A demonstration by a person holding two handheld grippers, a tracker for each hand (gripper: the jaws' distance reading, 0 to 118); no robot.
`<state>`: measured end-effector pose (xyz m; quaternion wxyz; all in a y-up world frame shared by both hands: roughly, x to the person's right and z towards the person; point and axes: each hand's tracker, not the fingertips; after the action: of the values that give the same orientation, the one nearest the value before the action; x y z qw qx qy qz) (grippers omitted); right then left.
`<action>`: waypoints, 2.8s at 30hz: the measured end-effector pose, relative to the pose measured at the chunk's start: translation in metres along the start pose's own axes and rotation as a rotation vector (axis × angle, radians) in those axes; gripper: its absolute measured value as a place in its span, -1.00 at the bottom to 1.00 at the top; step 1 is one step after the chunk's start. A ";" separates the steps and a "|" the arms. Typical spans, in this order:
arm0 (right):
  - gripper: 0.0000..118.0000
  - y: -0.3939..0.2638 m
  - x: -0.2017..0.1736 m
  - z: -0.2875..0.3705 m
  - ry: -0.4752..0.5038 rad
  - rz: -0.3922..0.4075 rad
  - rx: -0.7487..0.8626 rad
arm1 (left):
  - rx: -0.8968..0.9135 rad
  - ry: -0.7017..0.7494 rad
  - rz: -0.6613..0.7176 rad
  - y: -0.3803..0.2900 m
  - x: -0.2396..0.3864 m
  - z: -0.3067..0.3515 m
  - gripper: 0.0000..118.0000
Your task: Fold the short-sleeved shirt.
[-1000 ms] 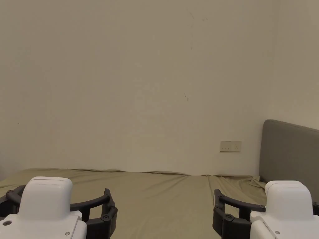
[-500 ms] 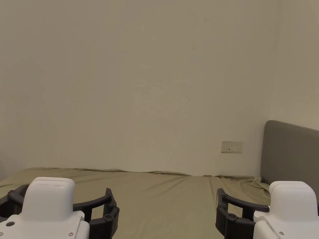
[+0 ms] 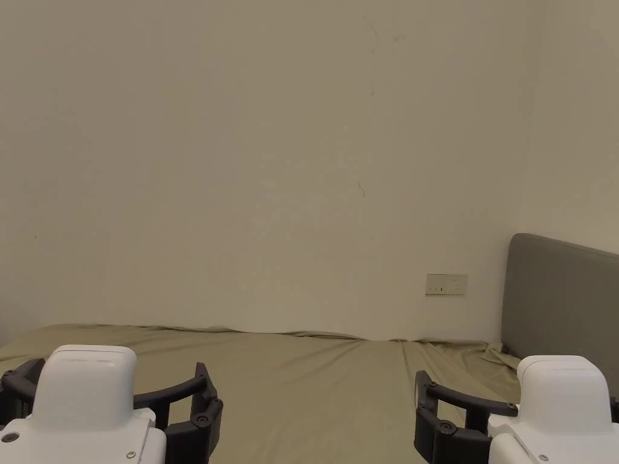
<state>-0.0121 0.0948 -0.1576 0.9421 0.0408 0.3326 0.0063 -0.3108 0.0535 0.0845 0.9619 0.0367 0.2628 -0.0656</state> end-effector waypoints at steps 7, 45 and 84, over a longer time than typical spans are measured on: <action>1.00 0.000 0.001 0.000 -0.018 -0.003 0.006 | -0.036 -0.032 0.065 -0.002 -0.004 0.000 1.00; -0.94 -0.024 0.006 -0.026 0.032 0.043 -0.065 | -0.066 -0.040 0.045 -0.003 -0.029 0.017 -0.98; -0.94 -0.145 -0.208 -0.160 0.505 0.112 -0.445 | -1.014 0.081 0.014 -0.342 -0.243 -0.119 1.00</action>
<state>-0.2764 -0.0461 -0.1636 0.8140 -0.1506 0.5431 0.1406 -0.6274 -0.2459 0.0940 0.8482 -0.4308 0.2982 0.0781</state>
